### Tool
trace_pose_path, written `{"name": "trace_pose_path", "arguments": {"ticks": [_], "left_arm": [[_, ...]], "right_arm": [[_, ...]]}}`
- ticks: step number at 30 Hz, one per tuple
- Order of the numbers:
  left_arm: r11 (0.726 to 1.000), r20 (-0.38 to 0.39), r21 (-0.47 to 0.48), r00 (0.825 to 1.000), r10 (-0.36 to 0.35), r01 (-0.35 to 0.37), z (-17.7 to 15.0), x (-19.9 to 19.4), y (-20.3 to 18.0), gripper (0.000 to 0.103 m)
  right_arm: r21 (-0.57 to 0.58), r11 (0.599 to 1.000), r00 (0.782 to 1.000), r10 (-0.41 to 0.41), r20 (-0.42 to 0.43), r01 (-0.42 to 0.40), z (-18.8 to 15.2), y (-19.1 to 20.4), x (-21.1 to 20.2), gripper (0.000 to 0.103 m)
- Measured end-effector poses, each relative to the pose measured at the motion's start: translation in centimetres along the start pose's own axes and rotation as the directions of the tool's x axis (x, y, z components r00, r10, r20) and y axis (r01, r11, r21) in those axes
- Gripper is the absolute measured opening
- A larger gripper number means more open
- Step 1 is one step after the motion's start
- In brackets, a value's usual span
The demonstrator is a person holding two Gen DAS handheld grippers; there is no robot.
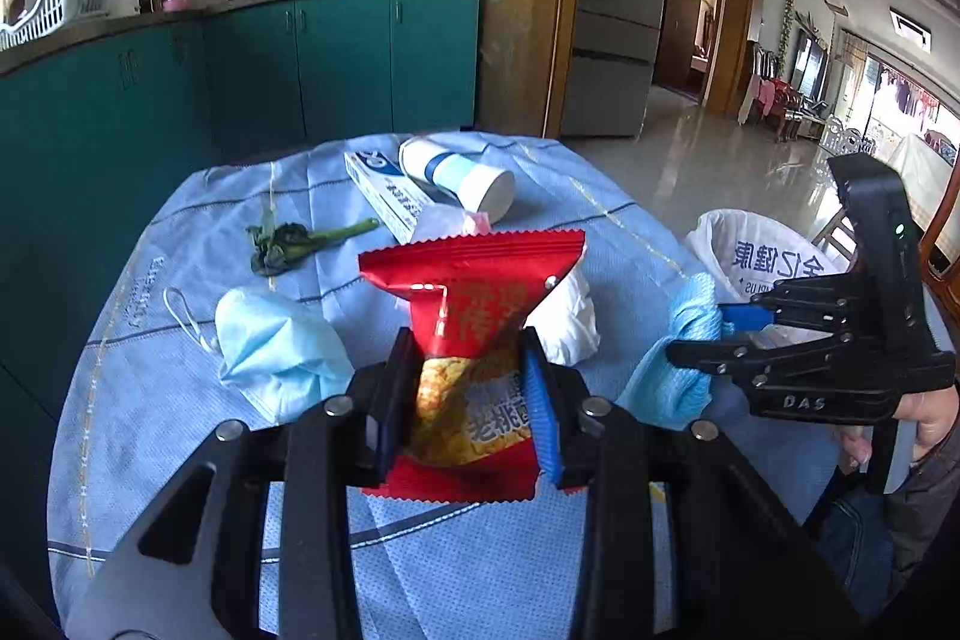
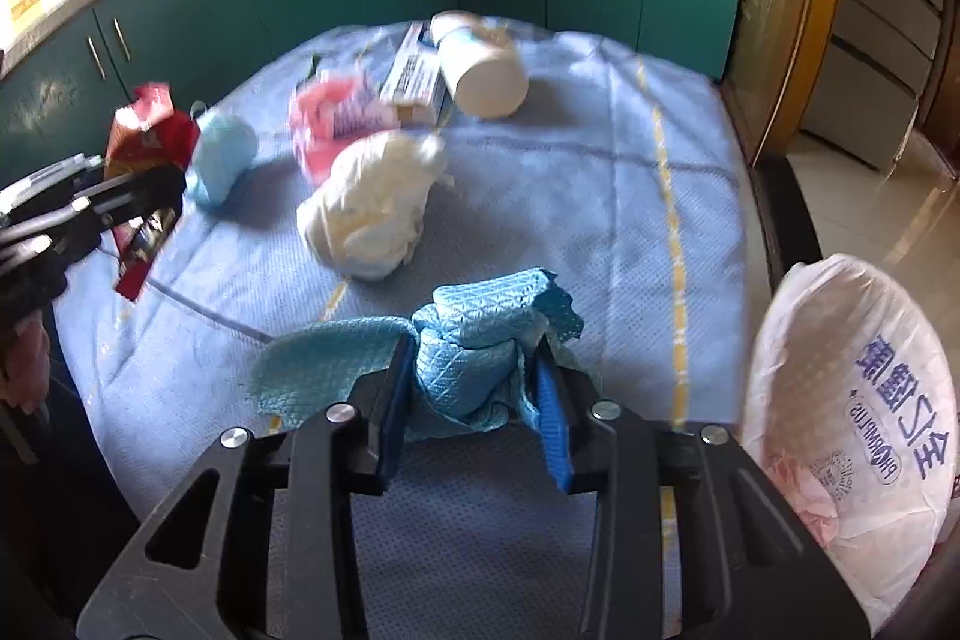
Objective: Collect trash
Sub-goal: 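Drop the blue cloth into the bin with the right tool while the left drops the red chip bag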
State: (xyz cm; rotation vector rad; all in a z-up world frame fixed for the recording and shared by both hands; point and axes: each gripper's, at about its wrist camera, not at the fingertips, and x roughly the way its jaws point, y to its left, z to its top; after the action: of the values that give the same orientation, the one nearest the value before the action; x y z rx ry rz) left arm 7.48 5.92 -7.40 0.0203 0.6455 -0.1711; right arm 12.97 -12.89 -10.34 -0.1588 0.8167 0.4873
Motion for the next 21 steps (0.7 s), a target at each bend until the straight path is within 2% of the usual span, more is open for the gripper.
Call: {"name": "trace_pose_path", "arguments": {"ticks": [4, 6, 10, 12, 16, 19, 21], "left_arm": [[0.999, 0.023, 0.016, 0.999, -0.030, 0.030, 1.2, -0.1, -1.8, 0.036], [0.998, 0.025, 0.033, 0.998, -0.051, 0.050, 1.8, 0.0, -3.0, 0.036], [0.990, 0.037, 0.065, 0.991, -0.127, 0.125, 3.1, 0.0, -6.2, 0.036], [0.985, 0.027, 0.080, 0.988, -0.153, 0.150, 3.7, 0.3, -8.0, 0.036], [0.965, -0.002, 0.155, 0.976, -0.216, 0.214, 4.9, 1.7, -13.9, 0.036], [0.940, -0.035, 0.210, 0.962, -0.269, 0.271, 5.6, 3.6, -18.8, 0.036], [0.917, -0.083, 0.235, 0.947, -0.311, 0.322, 5.9, 5.7, -22.4, 0.036]], "right_arm": [[0.050, 0.999, 0.991, -0.027, 0.128, 0.021, 0.4, -2.2, -4.1, 0.038], [0.099, 0.994, 0.976, -0.066, 0.207, 0.046, 0.4, -4.1, -6.6, 0.038], [0.222, 0.970, 0.940, -0.167, 0.297, 0.102, -0.4, -8.5, -10.6, 0.038], [0.294, 0.943, 0.919, -0.248, 0.307, 0.157, -1.5, -10.8, -12.4, 0.038], [0.407, 0.884, 0.890, -0.360, 0.279, 0.230, -3.7, -14.7, -14.5, 0.038], [0.461, 0.828, 0.854, -0.463, 0.237, 0.320, -5.4, -17.0, -15.8, 0.038], [0.503, 0.794, 0.840, -0.498, 0.214, 0.342, -6.6, -18.5, -16.7, 0.038]]}}
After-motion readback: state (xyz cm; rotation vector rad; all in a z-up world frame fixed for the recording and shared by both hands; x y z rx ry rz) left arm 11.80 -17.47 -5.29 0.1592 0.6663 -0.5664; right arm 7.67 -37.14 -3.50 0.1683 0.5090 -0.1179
